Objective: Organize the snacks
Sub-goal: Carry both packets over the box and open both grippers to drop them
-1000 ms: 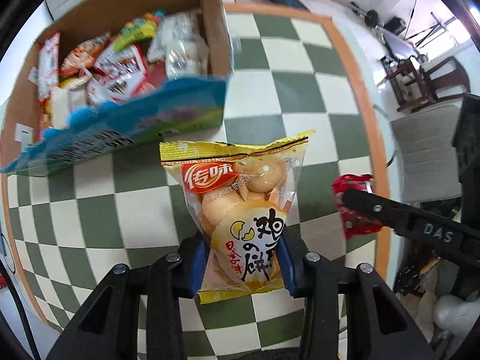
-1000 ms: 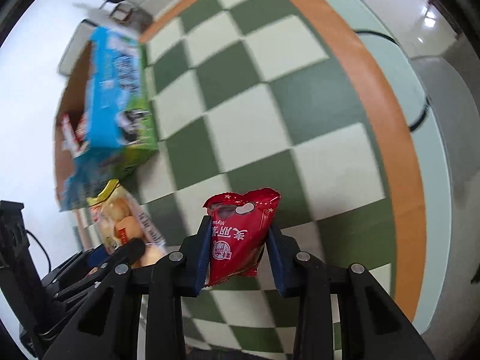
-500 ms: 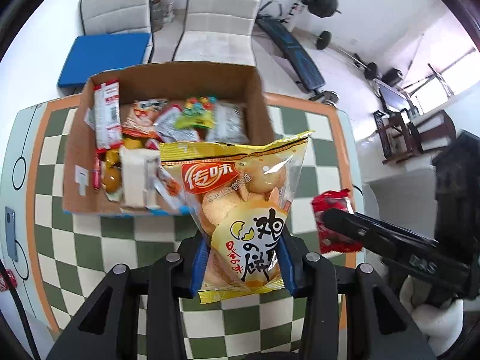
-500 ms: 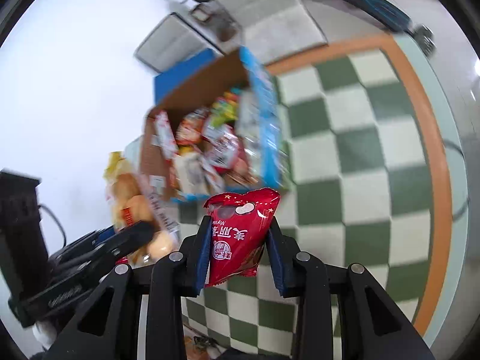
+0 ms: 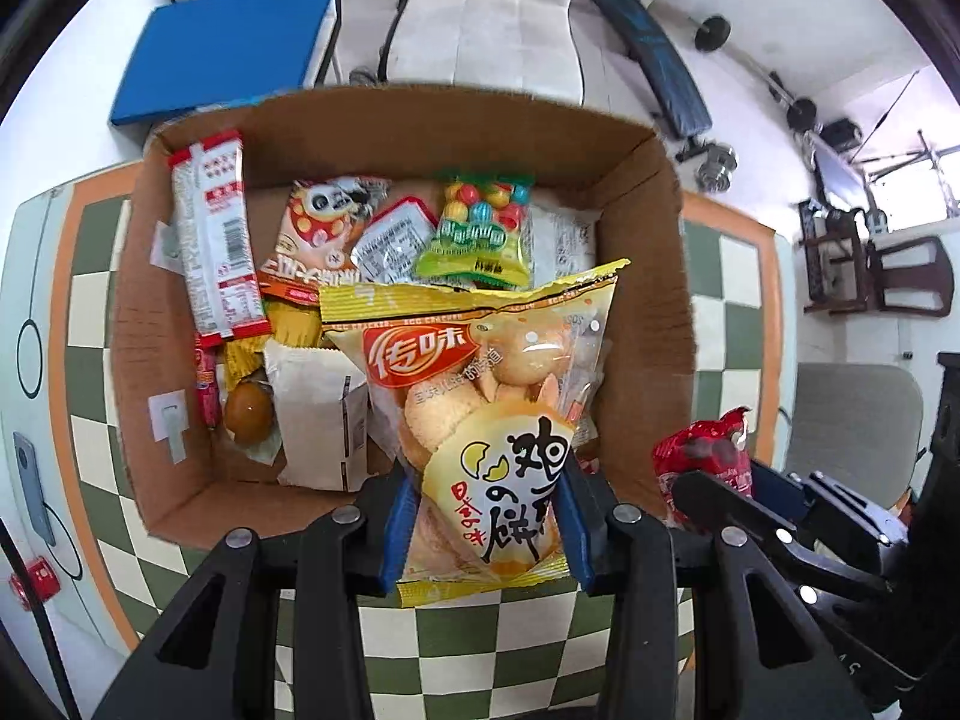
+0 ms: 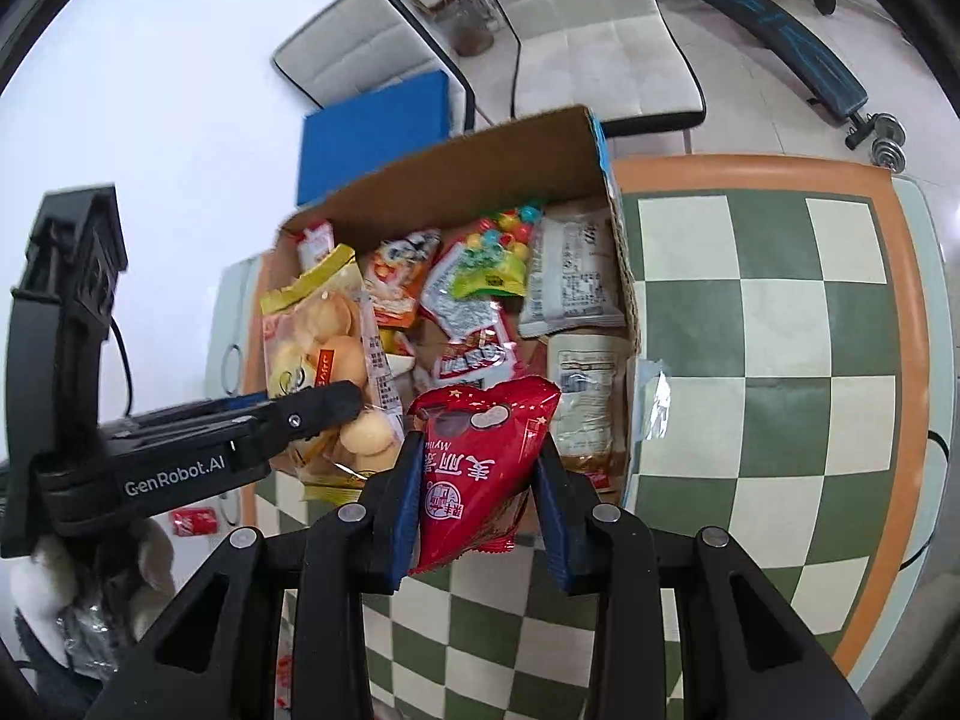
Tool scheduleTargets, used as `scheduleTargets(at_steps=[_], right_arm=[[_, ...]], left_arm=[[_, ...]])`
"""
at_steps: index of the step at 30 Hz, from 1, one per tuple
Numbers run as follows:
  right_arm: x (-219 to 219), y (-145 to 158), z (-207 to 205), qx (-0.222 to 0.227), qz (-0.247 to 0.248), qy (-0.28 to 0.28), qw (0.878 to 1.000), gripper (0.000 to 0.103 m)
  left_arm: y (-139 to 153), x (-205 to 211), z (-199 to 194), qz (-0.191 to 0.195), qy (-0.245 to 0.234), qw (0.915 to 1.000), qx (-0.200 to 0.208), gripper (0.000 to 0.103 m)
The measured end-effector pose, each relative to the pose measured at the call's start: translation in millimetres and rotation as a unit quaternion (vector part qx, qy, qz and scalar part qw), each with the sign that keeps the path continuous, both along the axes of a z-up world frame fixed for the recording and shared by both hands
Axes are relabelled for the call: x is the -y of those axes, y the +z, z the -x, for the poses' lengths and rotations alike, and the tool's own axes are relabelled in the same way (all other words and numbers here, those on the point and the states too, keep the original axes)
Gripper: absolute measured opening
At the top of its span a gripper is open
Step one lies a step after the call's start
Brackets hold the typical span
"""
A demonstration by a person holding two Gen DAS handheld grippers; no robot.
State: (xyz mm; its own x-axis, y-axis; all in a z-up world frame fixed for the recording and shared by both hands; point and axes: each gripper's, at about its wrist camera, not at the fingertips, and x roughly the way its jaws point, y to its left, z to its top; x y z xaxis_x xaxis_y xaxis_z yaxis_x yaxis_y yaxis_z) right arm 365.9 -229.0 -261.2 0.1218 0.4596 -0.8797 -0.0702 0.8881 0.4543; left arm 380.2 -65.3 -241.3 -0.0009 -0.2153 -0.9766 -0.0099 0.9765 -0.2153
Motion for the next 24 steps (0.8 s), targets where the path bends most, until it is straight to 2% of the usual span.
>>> scheduleTargets(at_steps=[6, 8, 9, 10, 11, 13, 16, 20, 22, 24], right_arm=[[-3, -22, -8, -0.023, 0.027, 0.006, 0.999, 0.041], [-3, -25, -8, -0.024, 0.036, 0.008, 0.999, 0.050], [-3, -26, -9, -0.025, 0.044, 0.009, 0.999, 0.061], [-3, -27, -10, -0.026, 0.046, 0.008, 0.999, 0.067], [-4, -27, -10, -0.025, 0.047, 0.008, 0.999, 0.069], [-4, -28, -10, -0.026, 0.054, 0.010, 0.998, 0.073], [-7, -28, -11, -0.026, 0.066, 0.011, 0.997, 0.086], [-10, -29, -10, -0.025, 0.087, 0.014, 0.996, 0.087], [-11, -30, -10, -0.022, 0.098, 0.013, 0.995, 0.092], [-11, -31, -9, -0.022, 0.108, 0.011, 0.994, 0.092]], left_arm=[[-17, -1, -6, 0.000, 0.002, 0.9999, -0.013, 0.040], [-18, -3, -6, 0.000, 0.008, 0.9999, -0.011, 0.043], [-18, -4, -6, -0.004, 0.006, 0.9999, -0.008, 0.044], [-17, -5, -5, -0.006, 0.008, 0.9999, -0.004, 0.054], [-16, -5, -5, -0.006, 0.008, 0.9999, -0.003, 0.072], [-13, -6, -3, -0.011, 0.005, 0.9999, 0.007, 0.084], [-7, -8, 0, -0.024, 0.004, 0.9994, 0.025, 0.084], [-2, -15, 5, -0.032, 0.008, 0.9987, 0.040, 0.084], [-2, -19, 8, -0.035, 0.015, 0.9984, 0.043, 0.084], [-3, -24, 11, -0.036, 0.022, 0.9982, 0.044, 0.086]])
